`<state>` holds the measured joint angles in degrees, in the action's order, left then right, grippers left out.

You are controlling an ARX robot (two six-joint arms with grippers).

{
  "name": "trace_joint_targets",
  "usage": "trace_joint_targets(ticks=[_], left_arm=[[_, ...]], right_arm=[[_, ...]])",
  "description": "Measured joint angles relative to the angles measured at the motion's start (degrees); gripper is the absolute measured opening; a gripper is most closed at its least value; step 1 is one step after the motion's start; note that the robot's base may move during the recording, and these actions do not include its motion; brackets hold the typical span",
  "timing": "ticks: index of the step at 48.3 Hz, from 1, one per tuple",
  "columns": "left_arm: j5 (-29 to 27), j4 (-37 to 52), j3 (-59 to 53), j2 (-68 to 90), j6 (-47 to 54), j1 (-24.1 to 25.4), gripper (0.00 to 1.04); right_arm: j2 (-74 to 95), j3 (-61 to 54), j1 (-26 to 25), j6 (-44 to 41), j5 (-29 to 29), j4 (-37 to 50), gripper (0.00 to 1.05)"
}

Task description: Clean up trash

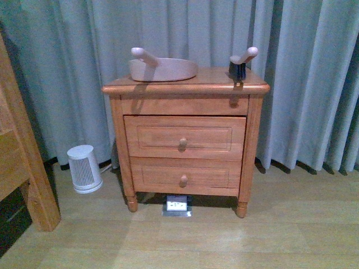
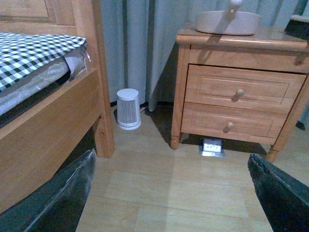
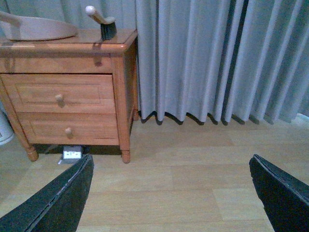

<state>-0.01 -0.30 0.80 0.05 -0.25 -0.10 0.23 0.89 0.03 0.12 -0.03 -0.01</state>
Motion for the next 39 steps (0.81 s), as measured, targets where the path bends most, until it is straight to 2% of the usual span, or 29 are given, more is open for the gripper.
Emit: trace_joint_targets(ticks=[39], left_arm=[[0.02, 0.00, 0.02, 0.00, 0.02, 0.00, 0.97]], right_arm=[[0.00, 0.00, 0.00, 0.00, 0.00, 0.00, 0.97]])
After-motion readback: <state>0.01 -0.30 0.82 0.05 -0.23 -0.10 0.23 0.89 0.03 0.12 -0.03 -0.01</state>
